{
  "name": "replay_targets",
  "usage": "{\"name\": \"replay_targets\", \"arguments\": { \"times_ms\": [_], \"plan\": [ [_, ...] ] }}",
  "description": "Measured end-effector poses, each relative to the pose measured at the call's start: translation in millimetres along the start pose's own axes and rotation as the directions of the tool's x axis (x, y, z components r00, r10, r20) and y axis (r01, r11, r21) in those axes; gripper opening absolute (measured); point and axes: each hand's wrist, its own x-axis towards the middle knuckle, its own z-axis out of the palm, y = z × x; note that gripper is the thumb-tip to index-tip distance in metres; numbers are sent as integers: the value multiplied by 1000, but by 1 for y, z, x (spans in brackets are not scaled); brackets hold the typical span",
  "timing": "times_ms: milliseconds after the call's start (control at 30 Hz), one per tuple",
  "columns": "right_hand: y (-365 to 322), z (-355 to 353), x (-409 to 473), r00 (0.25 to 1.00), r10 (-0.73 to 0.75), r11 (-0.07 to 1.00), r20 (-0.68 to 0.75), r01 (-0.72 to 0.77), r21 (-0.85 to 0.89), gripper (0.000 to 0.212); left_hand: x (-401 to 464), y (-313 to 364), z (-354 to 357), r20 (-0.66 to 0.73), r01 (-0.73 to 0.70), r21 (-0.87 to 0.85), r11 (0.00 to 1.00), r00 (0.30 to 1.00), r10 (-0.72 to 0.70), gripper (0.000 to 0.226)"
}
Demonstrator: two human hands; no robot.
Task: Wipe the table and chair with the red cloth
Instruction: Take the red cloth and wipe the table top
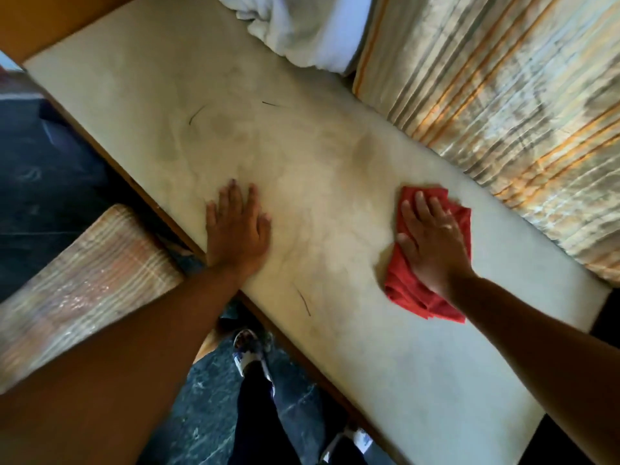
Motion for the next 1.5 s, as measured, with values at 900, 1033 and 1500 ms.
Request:
{"name": "replay_targets", "arguments": {
  "times_ms": [900, 1033, 1500],
  "plan": [
    [-168, 25, 13, 787, -604, 797, 123, 600, 69, 61, 238, -191, -46, -45, -69, -4, 998, 997, 69, 68],
    [-266, 26, 128, 733, -680, 732, 27, 676, 90, 52, 240, -194, -45, -43, -32, -14, 999, 999, 31, 68],
    [-201, 22, 105, 352, -911, 390, 213, 905, 172, 51, 244, -193, -46, 22, 26, 9, 1000, 999, -26, 67]
  ]
}}
